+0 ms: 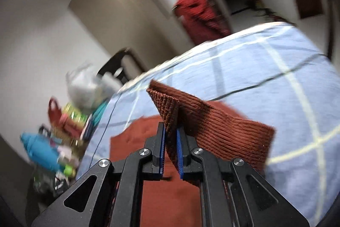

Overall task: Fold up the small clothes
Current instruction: 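Carry the sleeve with the right tool across the body over the first sleeve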

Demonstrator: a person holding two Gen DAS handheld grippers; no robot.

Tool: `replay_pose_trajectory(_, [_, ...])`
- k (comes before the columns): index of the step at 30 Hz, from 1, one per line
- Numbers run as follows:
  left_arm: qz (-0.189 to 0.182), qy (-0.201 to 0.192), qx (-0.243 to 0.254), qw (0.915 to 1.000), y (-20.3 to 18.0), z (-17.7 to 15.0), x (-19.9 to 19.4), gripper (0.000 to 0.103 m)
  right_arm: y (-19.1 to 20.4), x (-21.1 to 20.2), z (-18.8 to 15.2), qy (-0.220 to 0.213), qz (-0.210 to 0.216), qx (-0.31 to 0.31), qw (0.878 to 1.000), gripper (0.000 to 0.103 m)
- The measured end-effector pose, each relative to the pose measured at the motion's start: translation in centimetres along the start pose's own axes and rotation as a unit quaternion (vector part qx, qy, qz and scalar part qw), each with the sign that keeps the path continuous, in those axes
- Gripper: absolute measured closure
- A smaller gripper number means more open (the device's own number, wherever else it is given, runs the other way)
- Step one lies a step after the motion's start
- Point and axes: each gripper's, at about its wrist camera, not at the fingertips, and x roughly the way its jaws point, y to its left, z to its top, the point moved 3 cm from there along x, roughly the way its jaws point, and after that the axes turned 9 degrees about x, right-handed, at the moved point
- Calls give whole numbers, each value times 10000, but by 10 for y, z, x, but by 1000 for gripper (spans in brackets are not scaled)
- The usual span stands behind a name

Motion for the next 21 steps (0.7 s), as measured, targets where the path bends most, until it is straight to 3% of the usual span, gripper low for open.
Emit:
replay_pose_trajectory(4, [8, 30, 43, 10000, 0, 0, -1, 52, 10, 58, -23, 845, 90, -178, 9962, 92])
replay_pose_trajectory(8, [-119, 29, -31, 9999, 5, 5, -7, 52, 3, 73, -49, 1346, 141, -228, 9905, 86])
replay_pose_trajectory(11, [-145, -93, -116, 9998, 12, 17, -14, 52, -2, 55, -51, 1264, 356, -290, 9909, 85])
replay_pose_trajectory(14, [-235, -176, -129, 9995, 12, 37, -12, 52, -12, 32, -44, 963, 275, -322, 9945, 85])
replay_pose_trajectory(18, [-364, -287, -51, 9989, 2, 67, 0, 52, -39, 20, -39, 757, -133, -255, 9967, 85])
replay_pose_trajectory(21, [-546, -348, 30, 9979, -10, 86, 12, 53, -59, 29, -49, 1059, -632, -227, 9921, 85])
